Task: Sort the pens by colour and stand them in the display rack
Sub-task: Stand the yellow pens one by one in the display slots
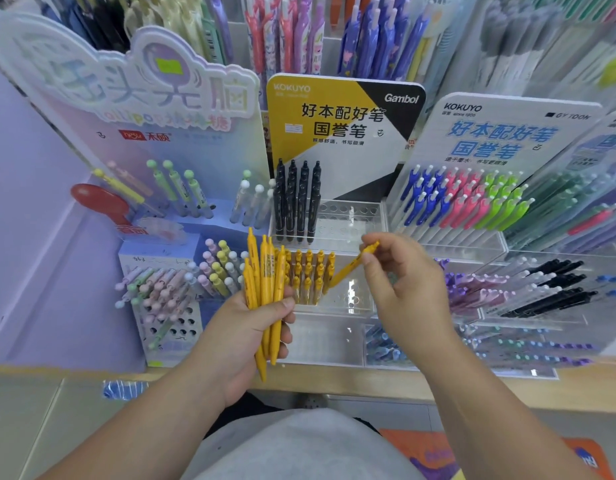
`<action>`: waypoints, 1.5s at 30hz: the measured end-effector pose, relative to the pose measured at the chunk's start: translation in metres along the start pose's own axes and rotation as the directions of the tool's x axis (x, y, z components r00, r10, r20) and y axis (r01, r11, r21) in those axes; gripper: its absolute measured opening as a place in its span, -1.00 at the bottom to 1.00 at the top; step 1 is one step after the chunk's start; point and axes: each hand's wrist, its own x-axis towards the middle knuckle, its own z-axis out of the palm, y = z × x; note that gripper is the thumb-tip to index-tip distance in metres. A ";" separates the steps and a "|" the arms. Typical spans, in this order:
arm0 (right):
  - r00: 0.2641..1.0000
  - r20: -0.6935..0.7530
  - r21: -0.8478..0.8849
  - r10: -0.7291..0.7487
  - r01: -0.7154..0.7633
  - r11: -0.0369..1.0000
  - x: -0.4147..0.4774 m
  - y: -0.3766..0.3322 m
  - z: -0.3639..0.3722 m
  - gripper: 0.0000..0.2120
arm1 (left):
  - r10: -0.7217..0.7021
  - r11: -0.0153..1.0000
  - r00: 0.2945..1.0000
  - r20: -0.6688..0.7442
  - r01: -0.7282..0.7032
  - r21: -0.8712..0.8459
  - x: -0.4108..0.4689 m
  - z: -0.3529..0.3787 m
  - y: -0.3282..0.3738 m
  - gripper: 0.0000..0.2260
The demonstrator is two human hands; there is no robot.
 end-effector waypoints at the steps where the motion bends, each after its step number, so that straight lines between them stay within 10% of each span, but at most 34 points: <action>1: 0.999 0.023 -0.037 -0.029 0.030 0.999 -0.001 0.001 0.002 -0.80 | 0.003 1.000 1.000 0.000 -0.003 -0.003 0.000 -0.001 0.000 -0.88; 22: 0.953 0.239 -0.179 -0.185 0.231 0.956 -0.023 0.039 0.046 -0.76 | 0.015 0.999 0.999 0.046 -0.013 -0.040 -0.013 -0.001 -0.003 -0.86; 33: 0.983 0.175 0.060 0.045 -0.057 0.997 -0.025 0.011 0.026 -0.76 | 0.022 0.999 0.991 0.133 -0.027 0.040 -0.017 0.007 -0.001 -0.80; 37: 0.903 0.321 0.489 0.285 -0.415 0.767 -0.017 -0.020 0.009 -0.91 | 0.029 0.987 0.981 0.191 -0.058 0.152 -0.017 0.018 0.000 -0.75; 45: 0.847 0.388 0.672 0.364 -0.530 0.517 -0.011 -0.015 -0.010 -0.80 | -0.011 0.984 0.958 0.287 -0.041 0.175 -0.013 0.031 0.004 -0.78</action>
